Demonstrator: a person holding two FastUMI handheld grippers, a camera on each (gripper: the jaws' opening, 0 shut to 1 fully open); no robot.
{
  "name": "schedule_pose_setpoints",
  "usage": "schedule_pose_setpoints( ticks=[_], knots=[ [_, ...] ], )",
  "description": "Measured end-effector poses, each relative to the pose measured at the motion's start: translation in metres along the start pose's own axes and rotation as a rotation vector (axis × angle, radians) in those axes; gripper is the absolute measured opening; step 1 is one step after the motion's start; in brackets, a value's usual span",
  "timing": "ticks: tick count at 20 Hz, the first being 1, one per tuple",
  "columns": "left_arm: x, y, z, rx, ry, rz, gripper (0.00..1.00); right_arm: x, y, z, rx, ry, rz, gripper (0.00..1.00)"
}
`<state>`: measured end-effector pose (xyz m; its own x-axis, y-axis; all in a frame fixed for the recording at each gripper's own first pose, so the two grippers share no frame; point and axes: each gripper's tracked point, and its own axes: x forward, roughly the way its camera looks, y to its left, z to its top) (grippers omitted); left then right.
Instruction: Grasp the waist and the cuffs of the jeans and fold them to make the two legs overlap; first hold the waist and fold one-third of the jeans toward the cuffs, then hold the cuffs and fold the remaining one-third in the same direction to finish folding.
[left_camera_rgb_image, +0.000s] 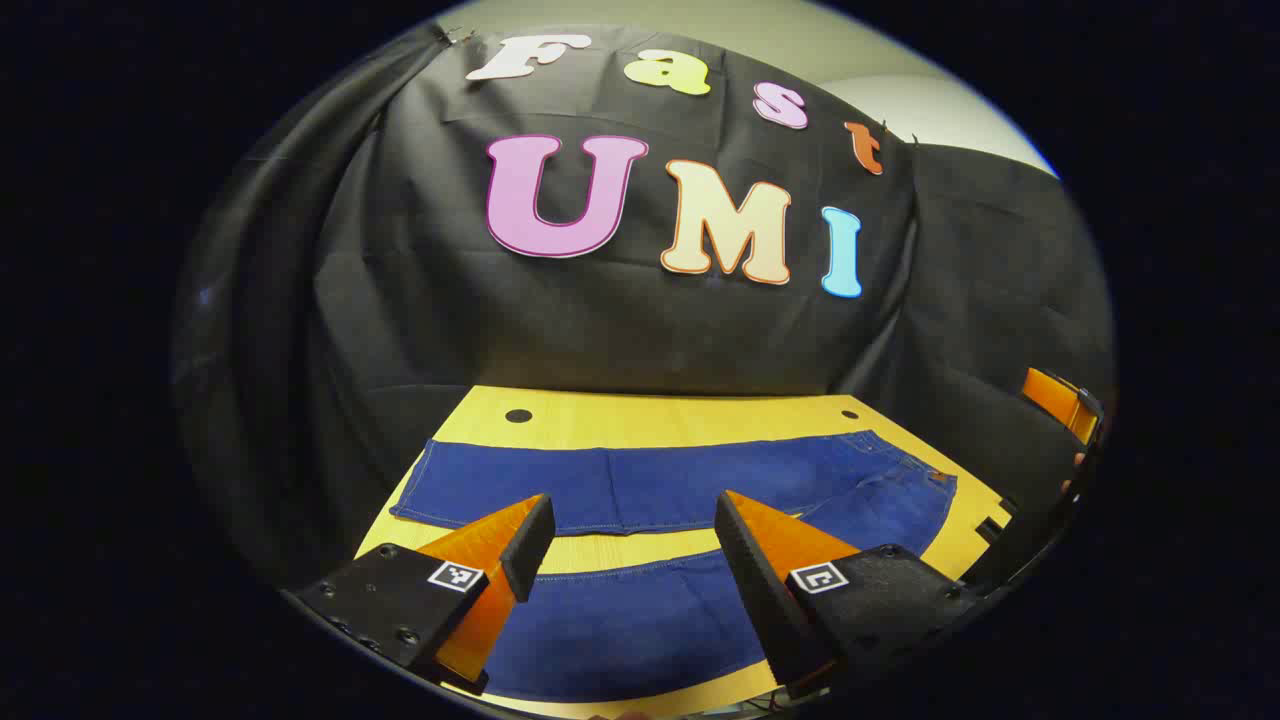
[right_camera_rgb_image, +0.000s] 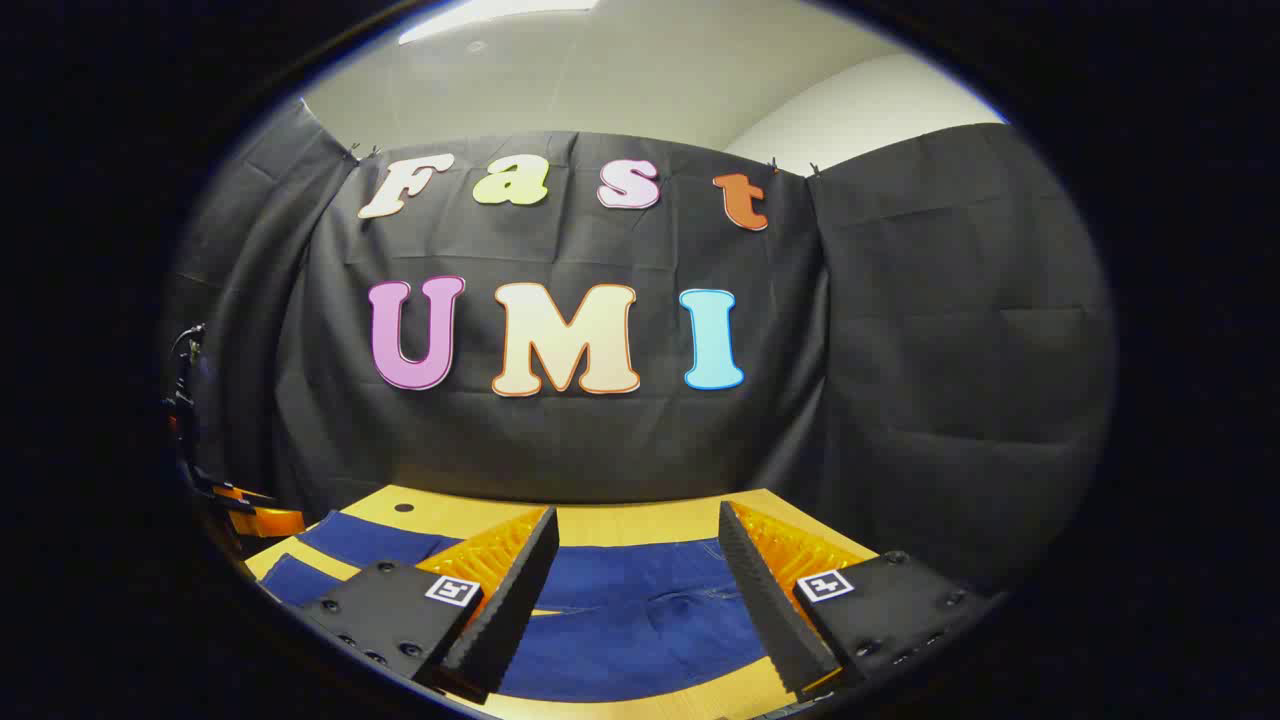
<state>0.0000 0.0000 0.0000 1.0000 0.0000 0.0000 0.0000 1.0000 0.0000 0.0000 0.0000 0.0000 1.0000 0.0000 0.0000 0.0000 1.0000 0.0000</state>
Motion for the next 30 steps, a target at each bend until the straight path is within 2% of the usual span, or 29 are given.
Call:
schedule_pose_setpoints(
  ticks=[3,6,10,13,16,18,20,23,25,30],
  knots=[
    [0.000,0.006,-0.030,0.031,0.077,-0.017,0.95,0.000,-0.001,-0.007,-0.026,0.023,0.004,1.00],
    [-0.002,0.005,-0.044,-0.003,0.119,-0.054,0.95,-0.005,0.000,-0.013,-0.038,0.040,0.014,0.99],
    [-0.005,0.029,-0.061,0.009,0.193,-0.048,0.95,-0.009,0.005,-0.022,-0.074,0.066,0.040,0.99],
    [-0.010,0.050,-0.070,0.151,0.230,-0.059,0.95,-0.013,0.010,-0.027,-0.107,0.095,0.068,1.00],
    [-0.013,0.062,-0.078,0.309,0.272,-0.109,0.95,-0.011,0.021,-0.037,-0.095,0.130,0.115,0.99],
    [-0.020,0.054,-0.092,0.386,0.325,-0.188,0.94,-0.012,0.025,-0.043,-0.083,0.154,0.130,0.99],
    [-0.034,0.043,-0.110,0.469,0.396,-0.307,0.92,-0.014,0.028,-0.046,-0.094,0.165,0.138,0.99],
    [-0.057,0.043,-0.135,0.584,0.520,-0.429,0.92,-0.019,0.028,-0.051,-0.117,0.176,0.143,0.99],
    [-0.067,0.048,-0.153,0.625,0.606,-0.501,0.92,-0.023,0.028,-0.055,-0.126,0.188,0.141,1.00],
    [-0.083,0.068,-0.186,0.713,0.790,-0.590,0.92,-0.034,0.026,-0.064,-0.154,0.213,0.135,0.99]
  ],
)
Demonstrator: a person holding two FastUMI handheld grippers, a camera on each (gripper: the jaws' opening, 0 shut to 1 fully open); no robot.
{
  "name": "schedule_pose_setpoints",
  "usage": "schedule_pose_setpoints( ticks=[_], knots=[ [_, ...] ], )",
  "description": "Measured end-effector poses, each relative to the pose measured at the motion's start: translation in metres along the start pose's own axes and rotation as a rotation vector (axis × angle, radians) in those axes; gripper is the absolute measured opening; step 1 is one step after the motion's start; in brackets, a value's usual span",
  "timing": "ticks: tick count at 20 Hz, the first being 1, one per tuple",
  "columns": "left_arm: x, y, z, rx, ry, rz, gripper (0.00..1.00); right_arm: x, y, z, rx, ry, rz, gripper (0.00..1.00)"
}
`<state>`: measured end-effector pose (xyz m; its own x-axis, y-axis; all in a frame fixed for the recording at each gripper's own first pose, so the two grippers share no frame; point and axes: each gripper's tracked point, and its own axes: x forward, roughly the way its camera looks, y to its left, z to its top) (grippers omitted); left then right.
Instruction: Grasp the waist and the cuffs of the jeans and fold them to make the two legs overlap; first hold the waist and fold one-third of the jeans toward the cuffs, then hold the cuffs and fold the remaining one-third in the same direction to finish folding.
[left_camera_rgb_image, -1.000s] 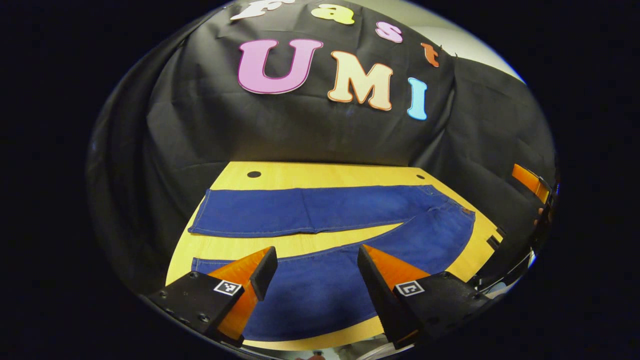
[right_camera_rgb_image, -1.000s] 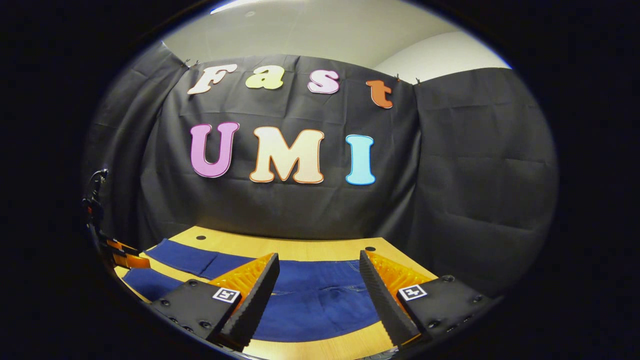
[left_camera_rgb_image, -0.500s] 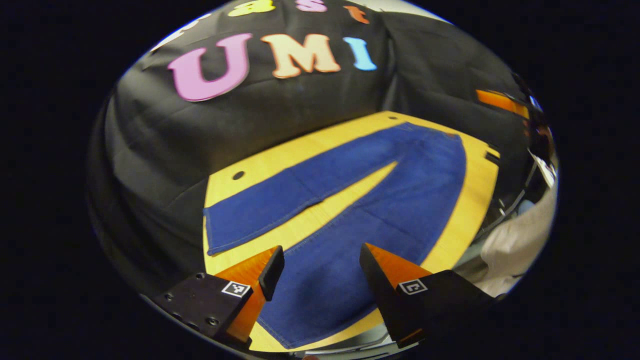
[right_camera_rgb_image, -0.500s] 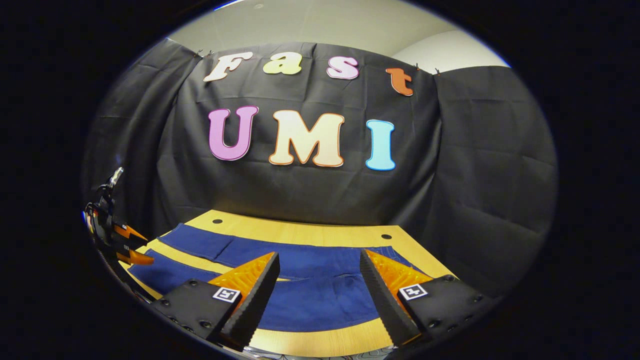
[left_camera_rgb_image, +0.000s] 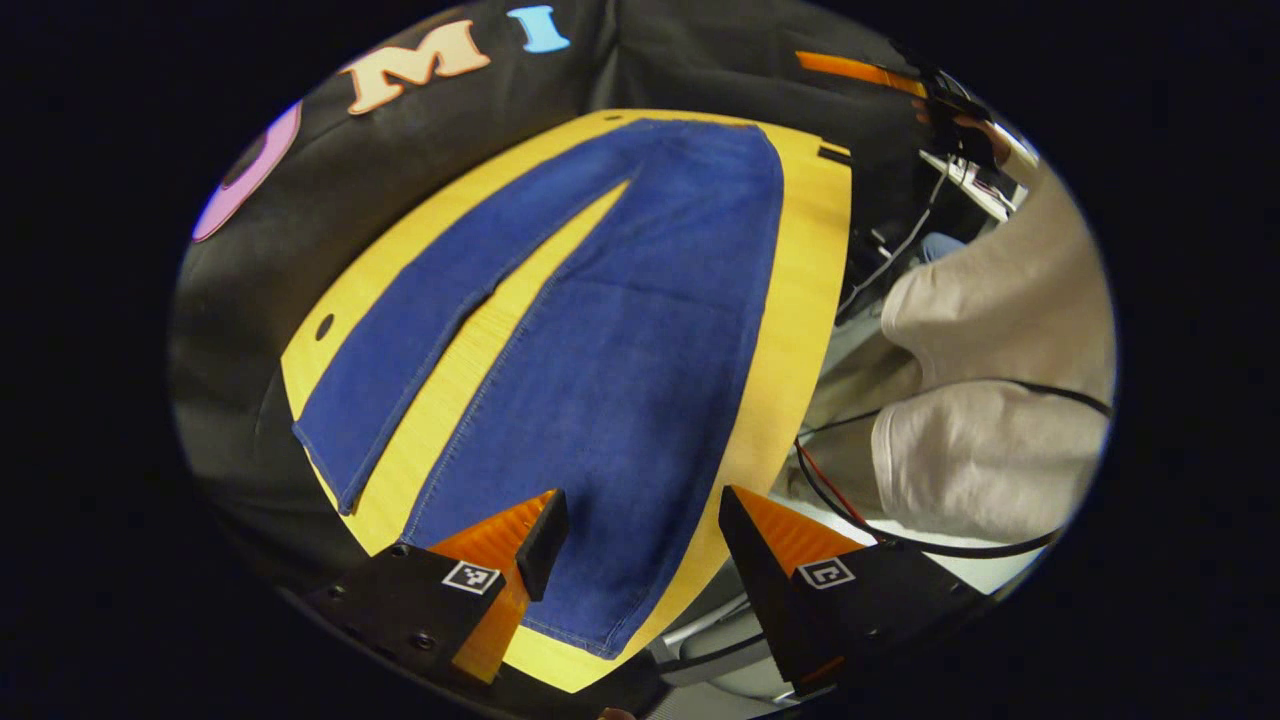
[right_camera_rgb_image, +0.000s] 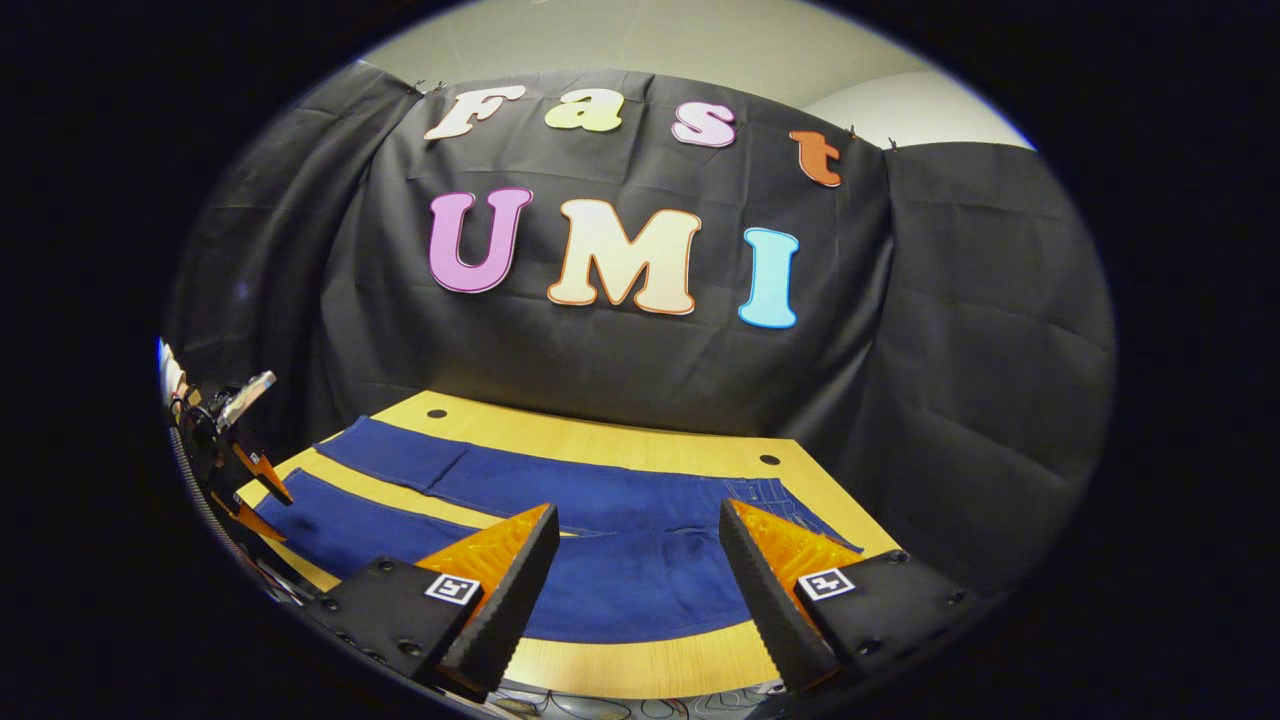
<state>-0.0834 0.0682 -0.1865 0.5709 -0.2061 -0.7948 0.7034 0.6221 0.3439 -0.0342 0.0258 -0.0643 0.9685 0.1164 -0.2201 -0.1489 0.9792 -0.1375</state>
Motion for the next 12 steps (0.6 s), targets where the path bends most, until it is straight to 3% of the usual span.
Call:
schedule_pose_setpoints(
  ticks=[4,12],
  knots=[
    [0.006,-0.002,-0.020,0.041,0.090,-0.059,0.92,-0.006,-0.001,-0.009,-0.009,0.027,-0.011,1.00],
    [0.008,0.007,-0.065,0.088,0.250,-0.085,0.91,-0.013,0.000,-0.021,-0.042,0.058,-0.023,0.99]
  ],
)
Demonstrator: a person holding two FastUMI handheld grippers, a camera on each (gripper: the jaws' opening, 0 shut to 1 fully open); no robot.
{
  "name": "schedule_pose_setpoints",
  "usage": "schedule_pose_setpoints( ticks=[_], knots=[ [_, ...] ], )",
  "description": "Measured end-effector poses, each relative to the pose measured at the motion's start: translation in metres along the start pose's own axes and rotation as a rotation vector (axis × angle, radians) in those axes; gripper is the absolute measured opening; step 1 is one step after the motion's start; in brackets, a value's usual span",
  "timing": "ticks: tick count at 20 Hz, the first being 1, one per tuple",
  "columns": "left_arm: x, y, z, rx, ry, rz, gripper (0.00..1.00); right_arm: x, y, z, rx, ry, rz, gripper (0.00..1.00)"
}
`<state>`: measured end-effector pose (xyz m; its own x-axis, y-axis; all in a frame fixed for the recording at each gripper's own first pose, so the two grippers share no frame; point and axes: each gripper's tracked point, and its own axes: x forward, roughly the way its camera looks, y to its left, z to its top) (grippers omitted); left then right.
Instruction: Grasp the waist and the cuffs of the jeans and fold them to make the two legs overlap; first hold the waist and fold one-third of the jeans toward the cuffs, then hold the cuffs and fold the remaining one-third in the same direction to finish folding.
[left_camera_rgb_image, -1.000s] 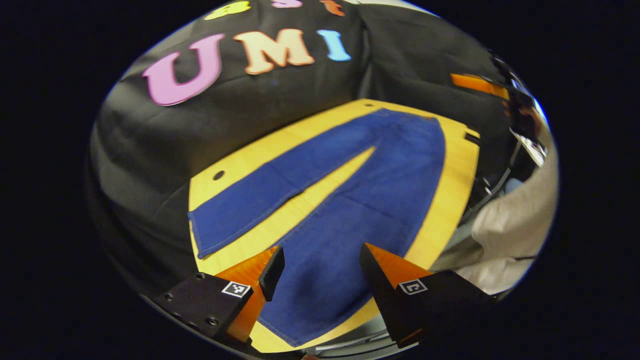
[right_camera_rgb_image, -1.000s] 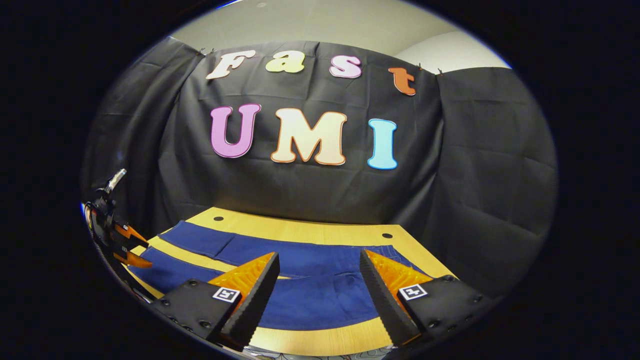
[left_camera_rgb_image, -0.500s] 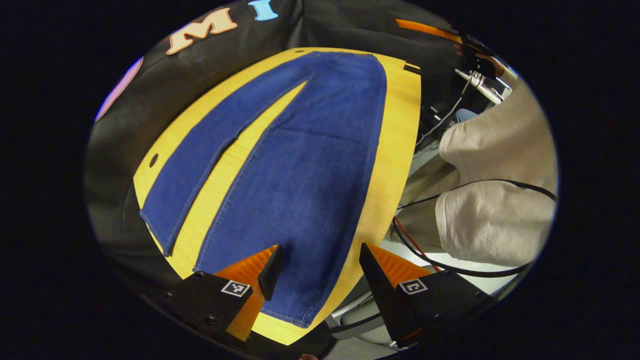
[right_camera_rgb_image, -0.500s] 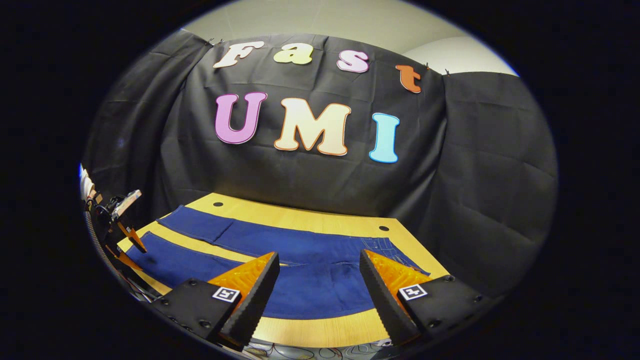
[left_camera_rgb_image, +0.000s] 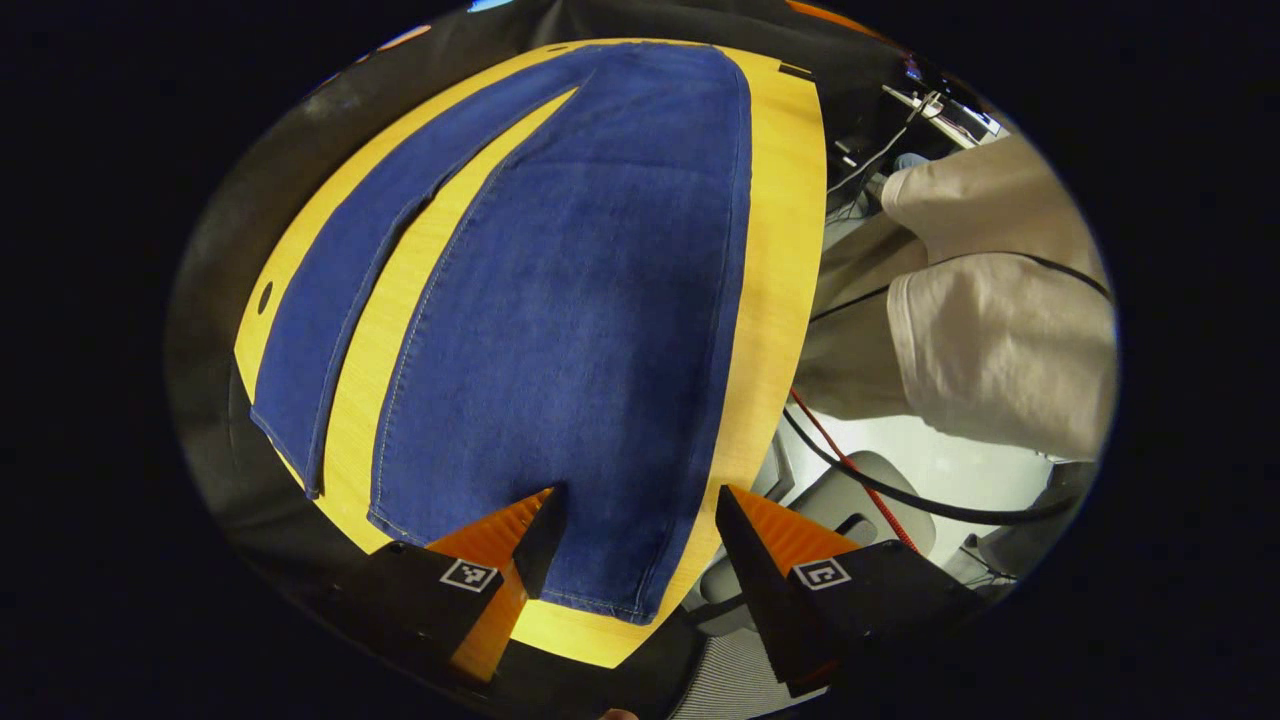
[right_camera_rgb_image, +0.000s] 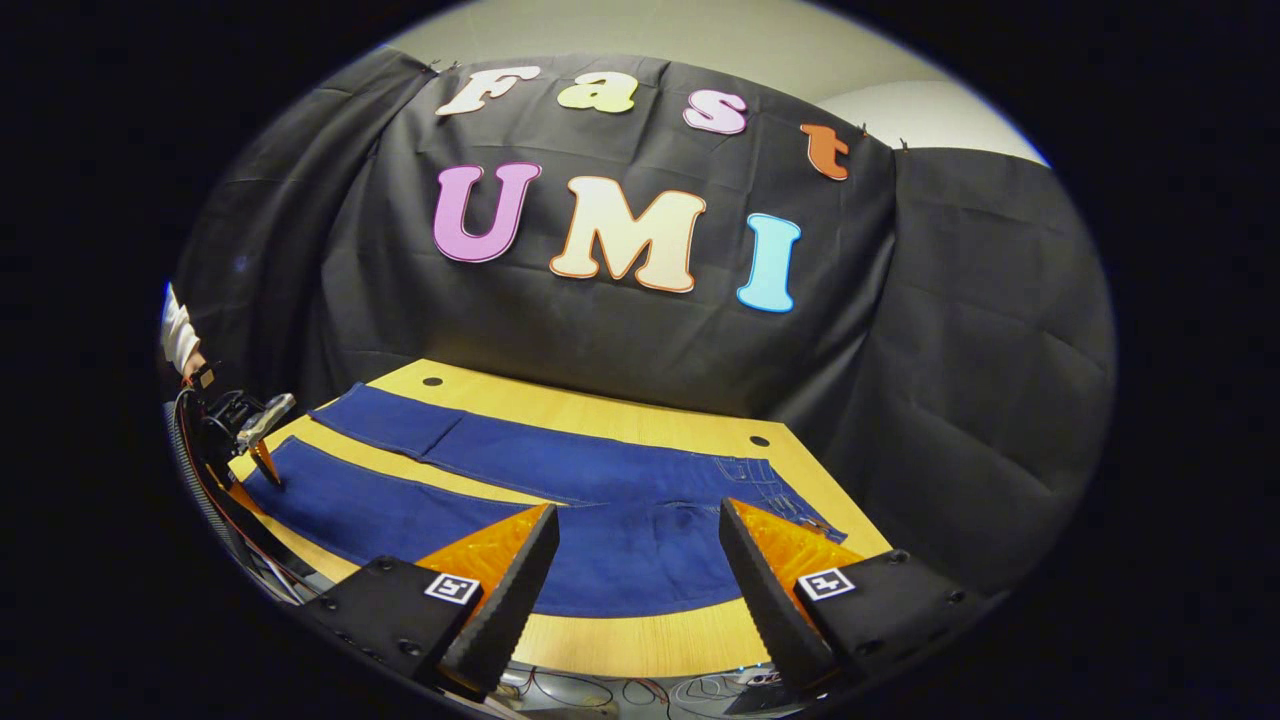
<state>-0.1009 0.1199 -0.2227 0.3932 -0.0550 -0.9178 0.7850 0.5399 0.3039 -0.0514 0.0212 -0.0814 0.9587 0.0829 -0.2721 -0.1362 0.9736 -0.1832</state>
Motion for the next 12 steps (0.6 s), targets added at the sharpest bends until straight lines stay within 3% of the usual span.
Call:
schedule_pose_setpoints(
  ticks=[12],
  knots=[
    [0.001,-0.004,-0.002,0.014,0.076,-0.032,0.94,0.015,0.027,-0.001,0.070,0.011,0.055,0.99]
  ],
)
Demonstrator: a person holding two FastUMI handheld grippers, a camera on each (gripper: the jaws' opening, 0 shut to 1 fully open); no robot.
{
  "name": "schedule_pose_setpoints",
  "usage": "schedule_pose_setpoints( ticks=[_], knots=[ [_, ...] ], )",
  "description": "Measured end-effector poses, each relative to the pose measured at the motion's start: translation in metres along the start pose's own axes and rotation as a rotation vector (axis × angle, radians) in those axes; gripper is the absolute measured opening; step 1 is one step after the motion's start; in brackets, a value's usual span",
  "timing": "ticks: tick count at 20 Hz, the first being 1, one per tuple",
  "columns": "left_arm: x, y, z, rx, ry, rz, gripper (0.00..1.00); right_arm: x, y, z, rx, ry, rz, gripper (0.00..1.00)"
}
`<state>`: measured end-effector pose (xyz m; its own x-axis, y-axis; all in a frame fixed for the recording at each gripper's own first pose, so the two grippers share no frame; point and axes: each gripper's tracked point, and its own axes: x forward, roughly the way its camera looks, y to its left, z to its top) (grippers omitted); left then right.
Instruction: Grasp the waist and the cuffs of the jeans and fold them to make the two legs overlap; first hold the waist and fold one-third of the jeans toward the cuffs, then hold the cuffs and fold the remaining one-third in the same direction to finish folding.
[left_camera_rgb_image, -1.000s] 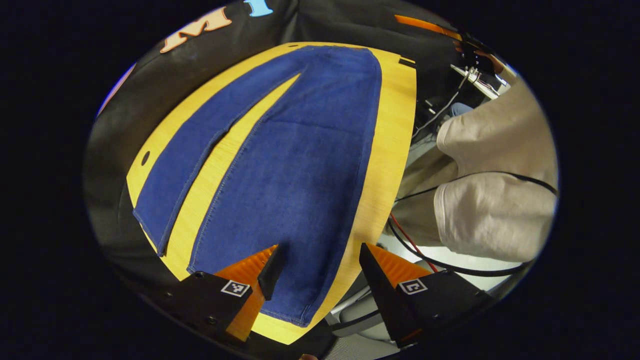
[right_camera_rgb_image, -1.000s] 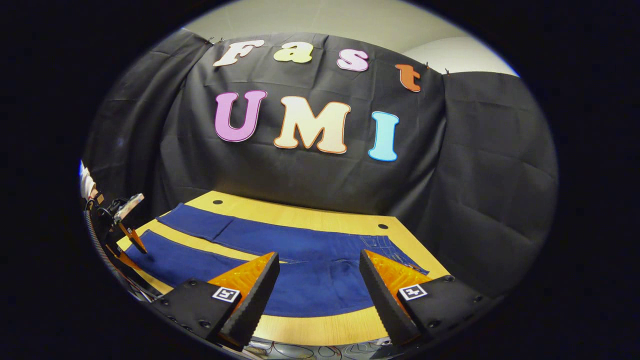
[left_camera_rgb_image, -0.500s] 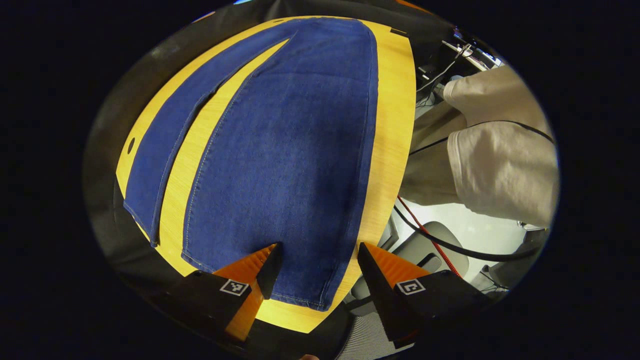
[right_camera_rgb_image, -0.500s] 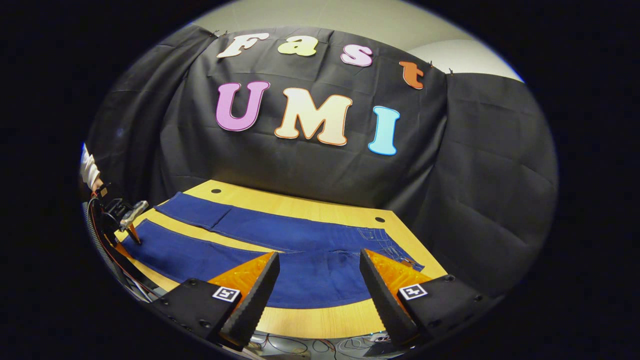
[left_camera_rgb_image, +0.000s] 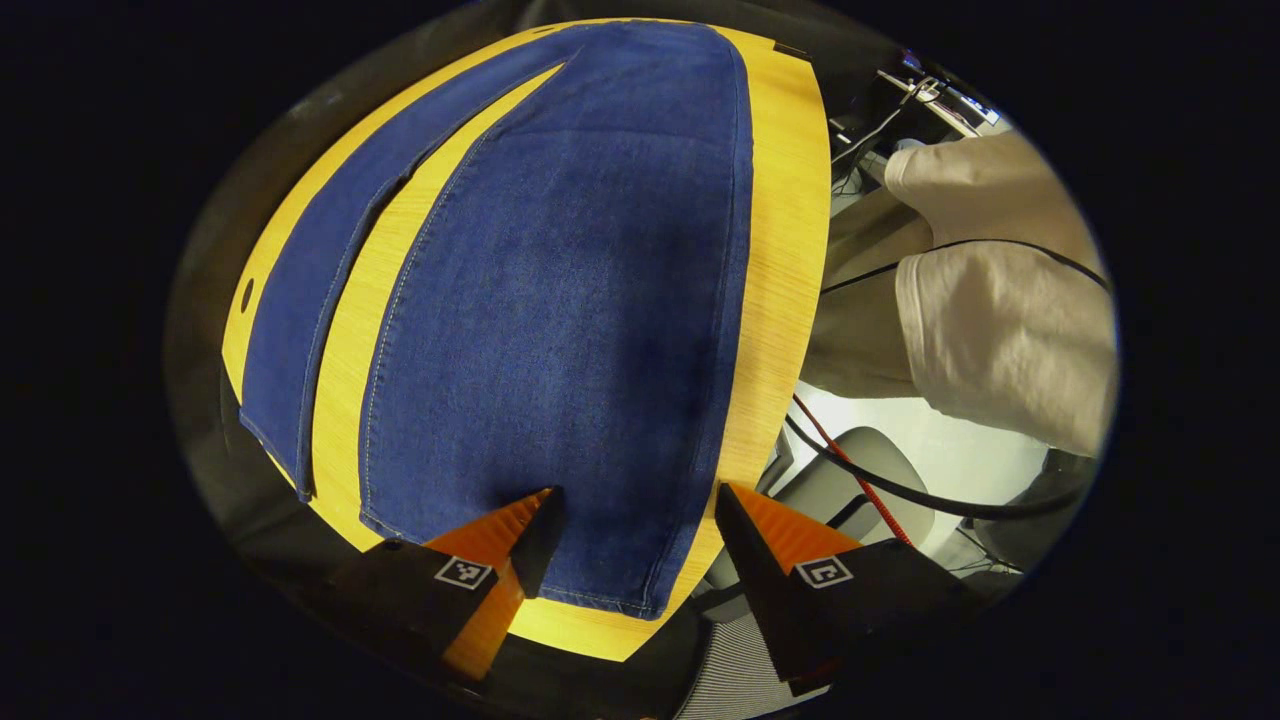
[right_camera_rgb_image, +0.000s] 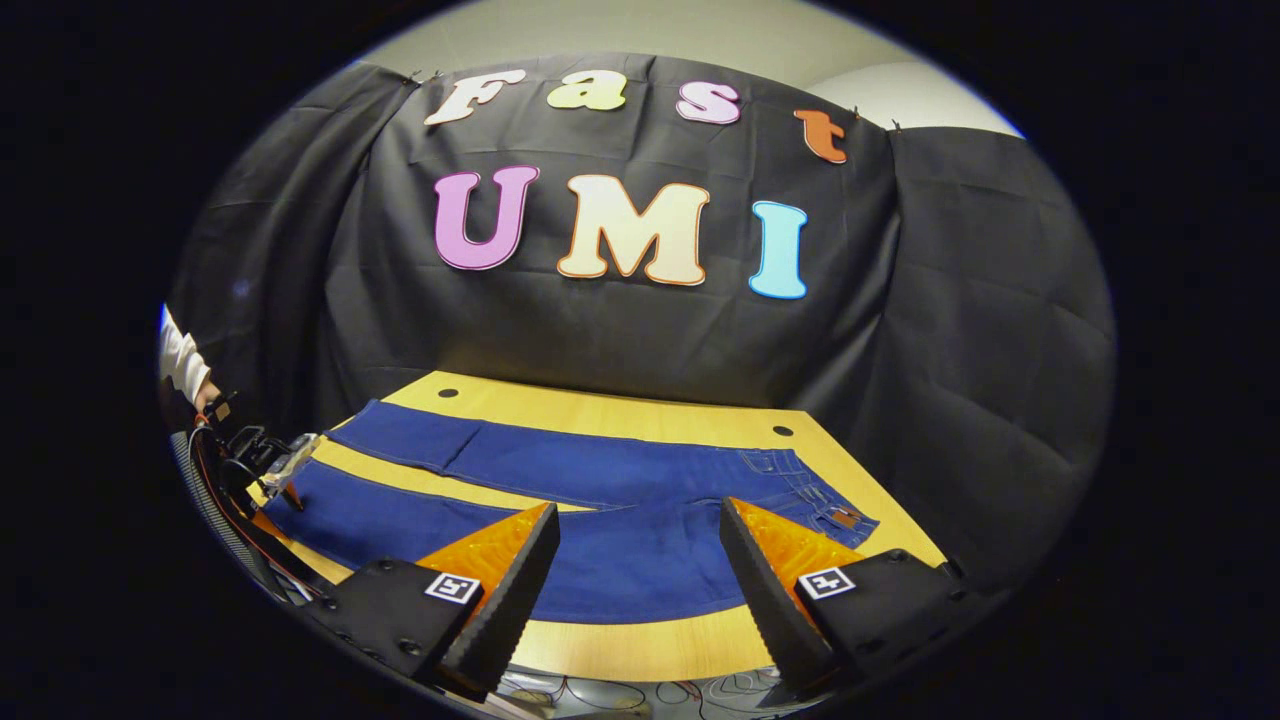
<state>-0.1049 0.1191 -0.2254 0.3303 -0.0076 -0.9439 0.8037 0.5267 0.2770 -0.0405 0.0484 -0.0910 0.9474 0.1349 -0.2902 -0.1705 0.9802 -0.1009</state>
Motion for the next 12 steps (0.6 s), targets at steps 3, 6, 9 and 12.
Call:
schedule_pose_setpoints(
  ticks=[3,6,9,12],
  knots=[
    [0.000,0.001,0.001,0.017,-0.001,-0.001,0.93,0.002,0.010,0.000,0.007,-0.006,0.020,1.00],
    [0.000,0.010,-0.004,0.010,0.002,0.004,0.81,0.001,0.013,-0.001,-0.001,-0.009,0.024,0.99],
    [0.000,0.021,-0.007,0.003,-0.003,0.012,0.42,0.000,0.008,-0.004,0.000,-0.004,0.012,0.99],
    [-0.001,0.021,-0.007,0.044,-0.005,0.028,0.11,-0.003,0.000,-0.004,0.008,0.002,-0.010,0.99]
  ],
)
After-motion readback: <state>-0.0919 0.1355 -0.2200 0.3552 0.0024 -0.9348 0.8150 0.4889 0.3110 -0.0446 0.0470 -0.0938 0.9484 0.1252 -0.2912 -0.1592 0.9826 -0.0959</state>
